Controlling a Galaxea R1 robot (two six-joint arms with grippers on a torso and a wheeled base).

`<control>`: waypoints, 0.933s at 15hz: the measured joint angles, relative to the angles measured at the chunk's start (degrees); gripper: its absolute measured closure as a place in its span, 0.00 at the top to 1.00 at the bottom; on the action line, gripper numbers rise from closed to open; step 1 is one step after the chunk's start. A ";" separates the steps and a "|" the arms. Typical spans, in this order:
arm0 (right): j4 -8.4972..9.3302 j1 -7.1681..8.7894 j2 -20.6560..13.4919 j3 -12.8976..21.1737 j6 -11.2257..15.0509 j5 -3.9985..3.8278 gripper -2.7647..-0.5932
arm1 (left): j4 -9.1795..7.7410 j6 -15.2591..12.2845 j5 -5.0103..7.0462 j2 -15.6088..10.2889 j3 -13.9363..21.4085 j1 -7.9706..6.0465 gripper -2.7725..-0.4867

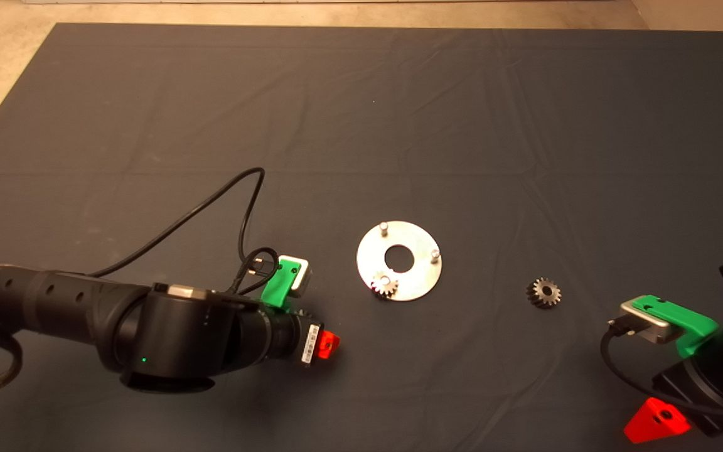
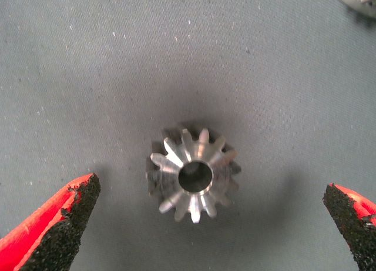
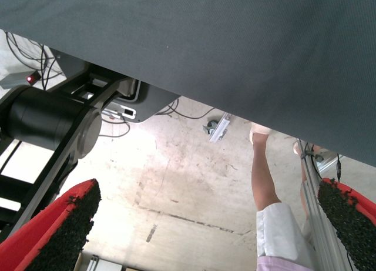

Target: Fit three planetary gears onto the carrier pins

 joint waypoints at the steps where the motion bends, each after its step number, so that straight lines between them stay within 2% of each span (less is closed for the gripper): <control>1: 0.17 0.00 0.00 0.00 0.00 0.00 0.99 | 0.21 0.05 0.00 -0.02 -0.17 -0.01 0.99; 4: 0.39 0.00 0.00 0.00 0.00 0.00 0.99 | 0.72 0.86 0.00 0.00 -0.71 0.01 0.95; 9: 0.56 0.00 0.00 0.00 0.00 -0.02 0.99 | 1.06 1.49 0.00 0.00 -1.35 0.62 0.95; 11: 0.59 0.02 0.00 0.00 0.00 0.00 0.99 | 1.25 1.96 0.00 0.00 -1.87 0.67 0.89; 13: 0.60 0.01 0.00 0.00 0.00 -0.02 0.99 | 1.83 2.32 -0.02 0.00 -2.21 1.21 0.88; 14: 0.61 0.00 0.00 0.00 0.00 -0.02 0.99 | 1.94 2.39 0.00 0.00 -2.44 1.31 0.83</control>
